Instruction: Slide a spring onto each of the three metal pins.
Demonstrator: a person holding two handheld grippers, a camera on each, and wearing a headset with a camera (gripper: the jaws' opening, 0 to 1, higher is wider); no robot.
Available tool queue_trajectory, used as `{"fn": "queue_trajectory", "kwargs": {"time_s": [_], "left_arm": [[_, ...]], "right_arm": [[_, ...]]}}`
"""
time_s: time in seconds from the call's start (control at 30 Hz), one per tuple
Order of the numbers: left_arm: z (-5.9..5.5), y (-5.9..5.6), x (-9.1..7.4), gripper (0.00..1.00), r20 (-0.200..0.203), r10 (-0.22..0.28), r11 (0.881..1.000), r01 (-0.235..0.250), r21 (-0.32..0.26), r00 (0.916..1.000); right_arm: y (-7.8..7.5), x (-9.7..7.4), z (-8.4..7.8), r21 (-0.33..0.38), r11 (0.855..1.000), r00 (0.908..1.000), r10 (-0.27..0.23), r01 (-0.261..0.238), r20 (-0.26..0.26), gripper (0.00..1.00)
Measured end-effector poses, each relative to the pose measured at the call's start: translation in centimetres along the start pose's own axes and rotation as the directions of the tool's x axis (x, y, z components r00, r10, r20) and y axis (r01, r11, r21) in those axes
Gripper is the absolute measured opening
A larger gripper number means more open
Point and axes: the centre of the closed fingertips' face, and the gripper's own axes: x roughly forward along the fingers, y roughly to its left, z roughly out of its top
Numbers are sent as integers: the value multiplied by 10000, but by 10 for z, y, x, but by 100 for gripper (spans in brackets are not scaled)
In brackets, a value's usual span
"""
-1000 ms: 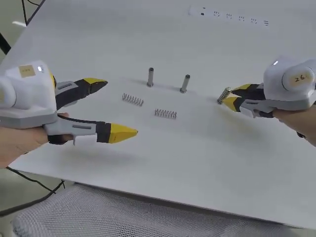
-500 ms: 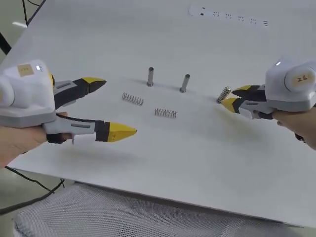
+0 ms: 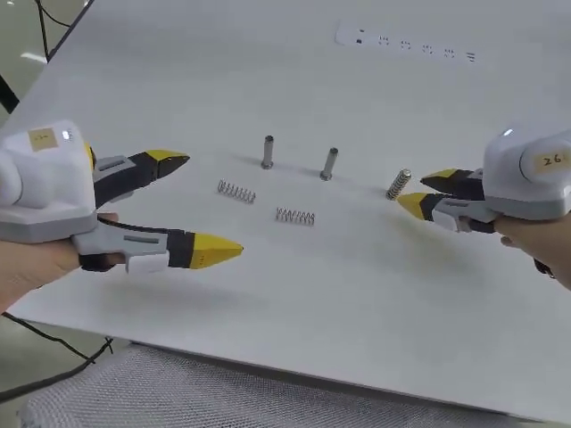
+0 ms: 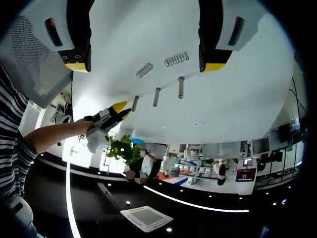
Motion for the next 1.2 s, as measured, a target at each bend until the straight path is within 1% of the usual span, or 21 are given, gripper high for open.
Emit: {"fn": "queue_trajectory", "kwargs": {"time_s": [0.27,0.73,0.9,1.07,1.2], "left_arm": [[2,1,-1,90,-38,44,10000,-44,13,10000],[5,0,0,90,-40,38,9999,-38,101,10000],[5,-1,0,90,-32,34,10000,-34,91,10000],[5,1,-2,90,-31,91,9999,-91,67,10000],[4,2,-3,90,-58,137,9999,-137,75,9999]], "right_arm": [[1,-9,-2,344,9994,9998,-29,23,191,32],[11,-25,-12,746,9971,9994,97,-122,336,39],[11,-29,-11,897,9960,9989,-14,-29,477,43],[14,-32,-10,896,9960,9986,-23,-24,531,44],[19,-35,-8,885,9960,9981,65,-120,620,43]]}}
